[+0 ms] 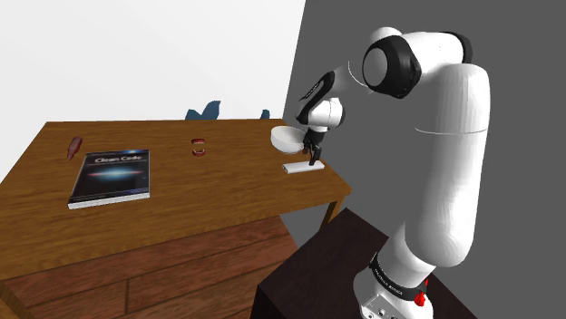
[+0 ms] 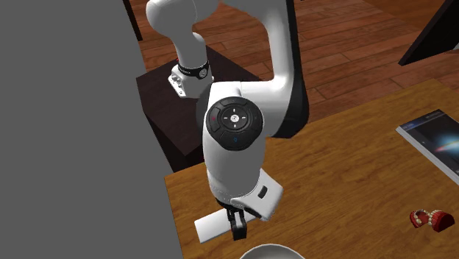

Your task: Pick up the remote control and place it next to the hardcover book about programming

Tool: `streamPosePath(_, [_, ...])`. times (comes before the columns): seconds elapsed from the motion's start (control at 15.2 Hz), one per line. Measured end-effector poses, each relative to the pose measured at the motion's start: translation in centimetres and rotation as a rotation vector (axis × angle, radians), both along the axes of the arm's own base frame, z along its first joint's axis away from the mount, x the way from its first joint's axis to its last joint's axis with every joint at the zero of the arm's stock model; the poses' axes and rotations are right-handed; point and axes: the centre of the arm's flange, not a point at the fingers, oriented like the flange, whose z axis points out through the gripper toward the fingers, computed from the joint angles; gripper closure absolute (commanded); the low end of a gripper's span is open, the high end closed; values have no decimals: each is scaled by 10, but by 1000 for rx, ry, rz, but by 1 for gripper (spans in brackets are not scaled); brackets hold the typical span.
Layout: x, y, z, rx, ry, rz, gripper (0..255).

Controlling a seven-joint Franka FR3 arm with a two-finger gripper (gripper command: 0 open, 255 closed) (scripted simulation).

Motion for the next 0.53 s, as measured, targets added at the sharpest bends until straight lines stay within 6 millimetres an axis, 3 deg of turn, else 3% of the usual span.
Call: streamPosePath(0.53, [5,-2,-44,2,-1,23,0])
